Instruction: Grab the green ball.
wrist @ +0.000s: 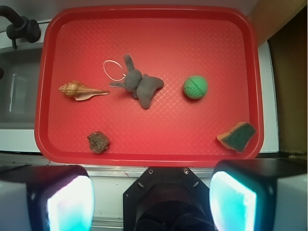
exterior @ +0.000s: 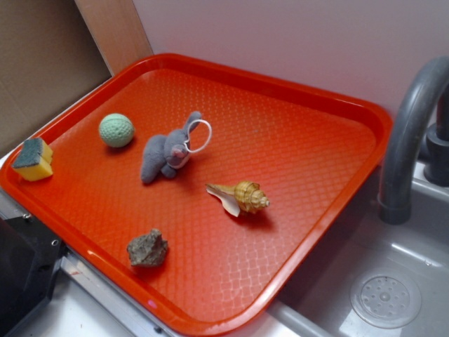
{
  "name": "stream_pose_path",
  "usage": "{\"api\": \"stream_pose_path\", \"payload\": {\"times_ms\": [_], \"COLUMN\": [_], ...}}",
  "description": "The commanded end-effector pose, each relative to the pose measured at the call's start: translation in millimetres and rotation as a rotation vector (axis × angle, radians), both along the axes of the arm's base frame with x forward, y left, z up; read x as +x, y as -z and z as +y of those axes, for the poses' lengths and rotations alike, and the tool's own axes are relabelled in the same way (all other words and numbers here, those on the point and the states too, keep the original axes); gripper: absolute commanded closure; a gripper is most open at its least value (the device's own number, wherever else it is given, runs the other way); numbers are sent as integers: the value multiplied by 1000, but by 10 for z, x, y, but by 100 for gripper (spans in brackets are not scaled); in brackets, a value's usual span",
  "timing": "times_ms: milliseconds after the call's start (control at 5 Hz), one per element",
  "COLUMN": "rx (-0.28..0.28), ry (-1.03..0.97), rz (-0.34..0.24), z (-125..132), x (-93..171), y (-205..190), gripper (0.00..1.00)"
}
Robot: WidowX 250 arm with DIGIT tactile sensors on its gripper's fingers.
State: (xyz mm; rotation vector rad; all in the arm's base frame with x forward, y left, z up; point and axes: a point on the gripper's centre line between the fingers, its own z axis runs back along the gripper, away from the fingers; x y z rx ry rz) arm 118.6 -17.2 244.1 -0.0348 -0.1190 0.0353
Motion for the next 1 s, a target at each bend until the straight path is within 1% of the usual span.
{"api": "stream_pose_path", "payload": {"times_ms": [0, 200, 400, 600, 800], "rx": [0, 83, 114, 137, 163], "ry": [0, -84, -261, -355, -356], "rz": [0, 58, 35, 11, 28], "z": [0, 185, 602, 919, 1106], "x": [0, 500, 974, 1132, 1017], "y": [0, 500, 978, 1304, 1583], "gripper": [0, 0, 0, 0, 0]}}
